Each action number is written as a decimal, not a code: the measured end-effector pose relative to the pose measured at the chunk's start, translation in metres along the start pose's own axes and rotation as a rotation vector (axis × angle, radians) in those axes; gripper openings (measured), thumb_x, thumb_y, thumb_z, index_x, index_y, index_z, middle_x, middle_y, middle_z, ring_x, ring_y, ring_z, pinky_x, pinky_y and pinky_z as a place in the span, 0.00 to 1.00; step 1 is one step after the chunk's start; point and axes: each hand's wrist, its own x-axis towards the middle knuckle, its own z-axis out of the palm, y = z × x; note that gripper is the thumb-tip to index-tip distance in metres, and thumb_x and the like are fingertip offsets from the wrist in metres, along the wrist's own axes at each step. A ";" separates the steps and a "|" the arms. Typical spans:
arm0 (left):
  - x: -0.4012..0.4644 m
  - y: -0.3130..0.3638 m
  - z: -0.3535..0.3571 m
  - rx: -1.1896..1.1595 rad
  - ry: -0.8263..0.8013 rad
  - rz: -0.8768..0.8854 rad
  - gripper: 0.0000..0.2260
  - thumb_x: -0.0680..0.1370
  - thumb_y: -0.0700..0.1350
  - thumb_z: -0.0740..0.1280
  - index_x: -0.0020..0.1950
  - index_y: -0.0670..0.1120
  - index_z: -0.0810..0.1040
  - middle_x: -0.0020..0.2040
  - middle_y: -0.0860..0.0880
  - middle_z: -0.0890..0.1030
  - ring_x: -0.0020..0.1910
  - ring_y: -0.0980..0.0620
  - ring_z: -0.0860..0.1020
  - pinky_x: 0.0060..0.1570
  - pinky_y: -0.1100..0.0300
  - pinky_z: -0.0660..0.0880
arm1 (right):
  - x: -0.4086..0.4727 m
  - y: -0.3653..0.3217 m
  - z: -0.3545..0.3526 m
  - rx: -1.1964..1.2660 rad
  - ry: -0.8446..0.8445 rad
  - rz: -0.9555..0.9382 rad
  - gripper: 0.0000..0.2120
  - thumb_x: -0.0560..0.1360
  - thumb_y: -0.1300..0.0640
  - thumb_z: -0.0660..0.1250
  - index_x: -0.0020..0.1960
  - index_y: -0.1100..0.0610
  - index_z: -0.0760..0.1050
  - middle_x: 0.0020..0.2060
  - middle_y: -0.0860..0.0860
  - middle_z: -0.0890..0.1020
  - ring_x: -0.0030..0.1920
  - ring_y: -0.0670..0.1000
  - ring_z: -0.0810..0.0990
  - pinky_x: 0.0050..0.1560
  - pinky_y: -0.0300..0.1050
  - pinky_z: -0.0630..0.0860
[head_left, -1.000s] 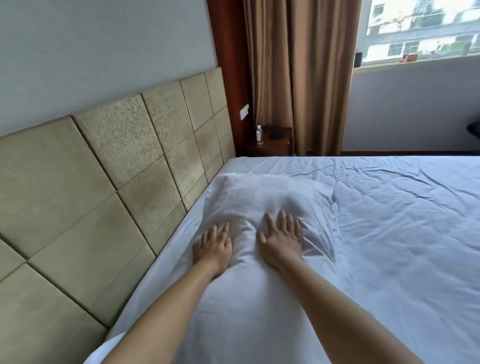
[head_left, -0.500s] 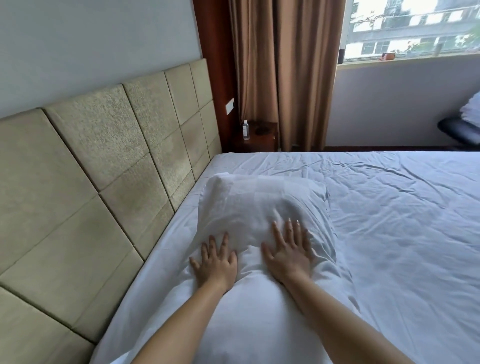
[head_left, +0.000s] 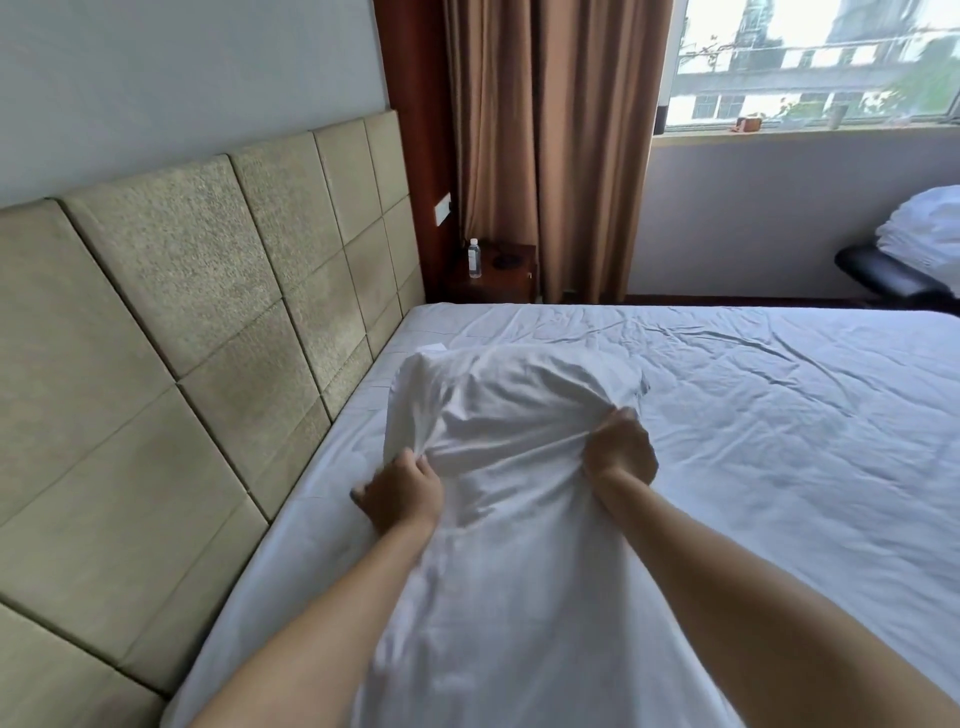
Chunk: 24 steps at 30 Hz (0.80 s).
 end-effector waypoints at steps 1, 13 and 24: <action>0.007 0.004 -0.009 -0.028 0.071 0.018 0.12 0.81 0.46 0.56 0.49 0.42 0.76 0.50 0.41 0.82 0.52 0.42 0.78 0.56 0.52 0.61 | 0.000 -0.010 -0.004 0.030 0.032 -0.034 0.15 0.82 0.55 0.48 0.58 0.60 0.70 0.56 0.63 0.79 0.58 0.62 0.78 0.57 0.52 0.71; 0.008 0.007 0.015 0.034 -0.248 0.309 0.23 0.82 0.56 0.49 0.77 0.53 0.56 0.76 0.48 0.59 0.73 0.47 0.60 0.69 0.48 0.60 | -0.005 0.007 0.025 -0.408 -0.198 -0.325 0.29 0.80 0.43 0.48 0.78 0.48 0.45 0.78 0.56 0.45 0.77 0.55 0.41 0.74 0.53 0.38; -0.049 -0.023 0.031 0.117 -0.180 0.483 0.27 0.78 0.58 0.45 0.75 0.53 0.63 0.78 0.45 0.57 0.76 0.44 0.59 0.70 0.39 0.56 | -0.048 0.055 0.044 -0.432 -0.252 -0.419 0.29 0.80 0.41 0.46 0.78 0.44 0.39 0.77 0.52 0.38 0.76 0.53 0.34 0.73 0.52 0.29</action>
